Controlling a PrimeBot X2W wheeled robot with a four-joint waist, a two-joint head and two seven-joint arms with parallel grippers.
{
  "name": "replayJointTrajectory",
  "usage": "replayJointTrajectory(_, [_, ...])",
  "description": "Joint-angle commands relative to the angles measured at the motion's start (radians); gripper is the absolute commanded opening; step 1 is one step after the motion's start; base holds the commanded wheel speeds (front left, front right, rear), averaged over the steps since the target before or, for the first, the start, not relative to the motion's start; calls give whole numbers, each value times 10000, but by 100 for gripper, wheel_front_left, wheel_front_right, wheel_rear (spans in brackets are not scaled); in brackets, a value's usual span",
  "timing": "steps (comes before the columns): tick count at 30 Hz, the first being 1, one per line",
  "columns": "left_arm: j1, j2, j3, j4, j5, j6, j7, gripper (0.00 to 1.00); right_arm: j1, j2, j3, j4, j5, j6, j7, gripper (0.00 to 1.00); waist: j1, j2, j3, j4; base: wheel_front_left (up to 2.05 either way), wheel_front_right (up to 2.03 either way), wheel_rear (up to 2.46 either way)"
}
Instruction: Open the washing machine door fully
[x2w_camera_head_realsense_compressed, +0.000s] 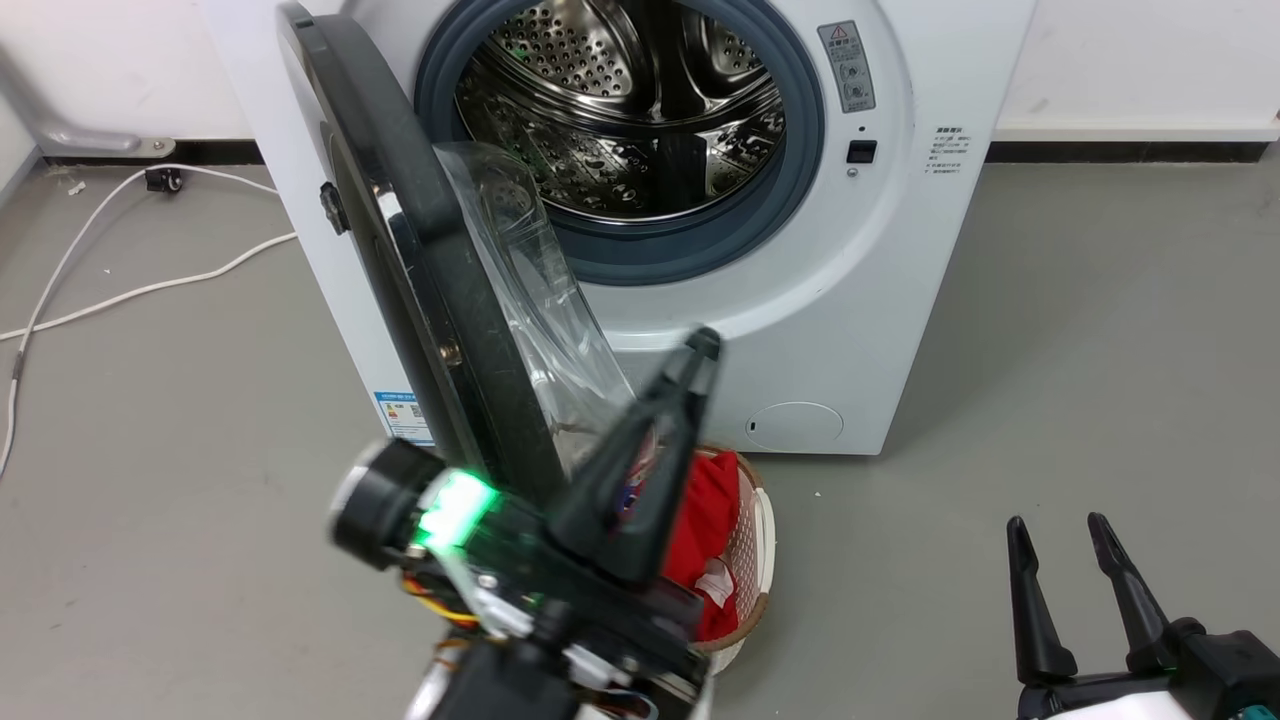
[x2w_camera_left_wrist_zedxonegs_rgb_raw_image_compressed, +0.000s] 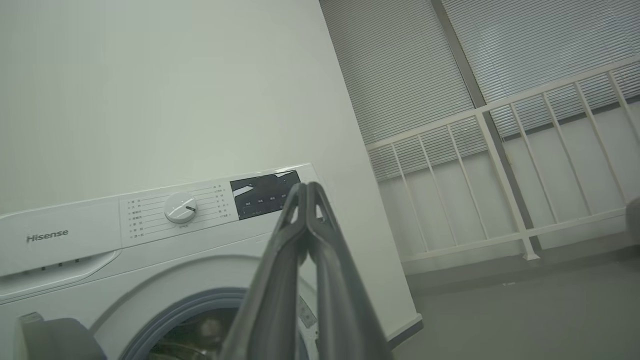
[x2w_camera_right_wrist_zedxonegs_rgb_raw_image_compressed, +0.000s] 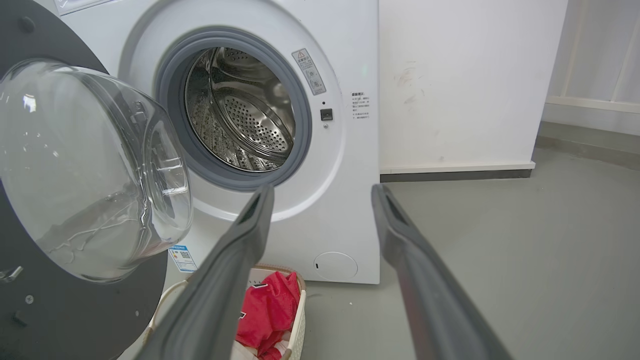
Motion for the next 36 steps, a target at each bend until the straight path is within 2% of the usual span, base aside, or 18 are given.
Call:
replayJointTrajectory(1, [13,-26,-84,105,-48,-46,-21,0,-57,28,11,-3,20,-2,-19,100,0,0,3,-4,0,0,0])
replayJointTrajectory(10, [544,101,-1220,1396,-135,-243,-22,0,-53,28,9,-2,-29,-2,-19,100,0,0,100,39,0,0,0])
replayJointTrajectory(15, [941,304,-1456,1987,-219,-162,-22,0,-83,28,-11,26,-53,-2,-19,100,0,0,172,116,0,0,0])
replayJointTrajectory(25, [1507,638,-1243,3158,-505,208,-22,0,-186,28,-55,154,-137,-2,-19,100,0,0,370,329,0,0,0])
replayJointTrajectory(36, [1657,666,-720,4443,-918,552,-24,0,-316,29,-89,278,-181,-2,-19,100,0,0,530,428,0,0,0])
